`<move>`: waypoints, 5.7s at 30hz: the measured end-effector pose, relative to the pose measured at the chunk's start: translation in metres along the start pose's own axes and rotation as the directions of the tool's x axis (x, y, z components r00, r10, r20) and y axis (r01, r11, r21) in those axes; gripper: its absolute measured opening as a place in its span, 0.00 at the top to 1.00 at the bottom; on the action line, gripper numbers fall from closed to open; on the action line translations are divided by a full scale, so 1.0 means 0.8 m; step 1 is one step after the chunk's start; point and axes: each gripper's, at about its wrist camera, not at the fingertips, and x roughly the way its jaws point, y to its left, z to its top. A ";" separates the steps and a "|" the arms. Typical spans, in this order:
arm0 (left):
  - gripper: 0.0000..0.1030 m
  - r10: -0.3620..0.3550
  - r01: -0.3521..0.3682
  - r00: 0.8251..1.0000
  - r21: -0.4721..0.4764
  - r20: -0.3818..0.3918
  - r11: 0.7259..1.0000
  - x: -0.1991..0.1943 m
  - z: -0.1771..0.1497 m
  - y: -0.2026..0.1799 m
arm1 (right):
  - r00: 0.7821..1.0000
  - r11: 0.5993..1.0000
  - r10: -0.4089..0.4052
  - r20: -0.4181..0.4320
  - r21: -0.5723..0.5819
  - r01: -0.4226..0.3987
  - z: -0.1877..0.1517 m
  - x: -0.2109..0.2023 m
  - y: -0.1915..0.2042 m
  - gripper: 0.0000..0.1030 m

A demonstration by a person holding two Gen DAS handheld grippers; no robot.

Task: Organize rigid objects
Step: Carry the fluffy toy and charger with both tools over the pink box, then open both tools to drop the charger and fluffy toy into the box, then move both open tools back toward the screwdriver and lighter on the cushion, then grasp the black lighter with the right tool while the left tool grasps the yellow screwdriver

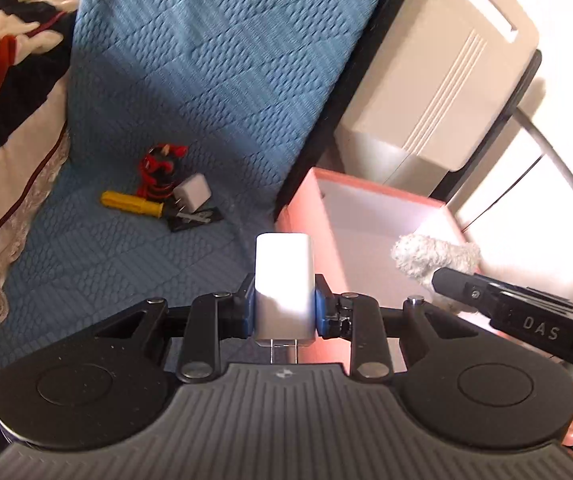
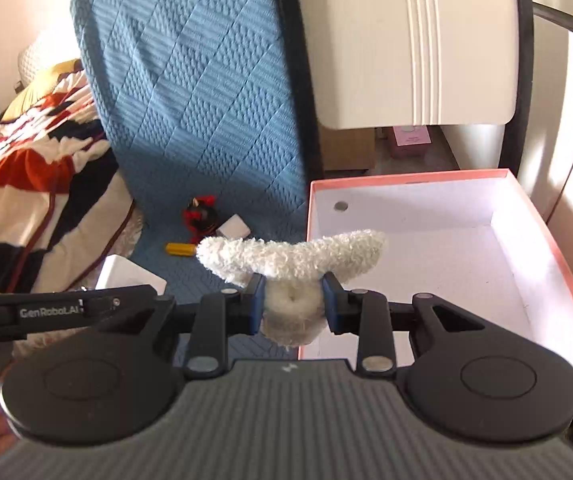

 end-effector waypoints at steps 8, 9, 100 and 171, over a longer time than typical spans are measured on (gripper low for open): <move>0.69 -0.039 0.039 0.998 0.014 0.058 0.999 -0.012 0.044 -0.053 | 0.999 1.000 -0.021 0.051 -0.019 0.022 0.040 -0.026 -0.028 0.67; 0.69 -0.039 0.038 0.997 0.022 0.062 0.999 -0.012 0.047 -0.061 | 0.998 1.000 -0.020 0.057 -0.022 0.021 0.044 -0.030 -0.032 0.68; 0.52 -0.039 0.004 0.966 0.135 0.255 0.991 -0.059 -0.032 0.022 | 0.999 1.000 0.005 0.042 -0.016 -0.004 -0.042 -0.019 0.033 0.65; 0.43 0.039 0.002 0.988 0.260 -0.150 0.966 0.257 0.100 0.256 | 0.973 0.923 0.141 -0.184 -0.332 -0.197 0.003 0.332 0.118 0.23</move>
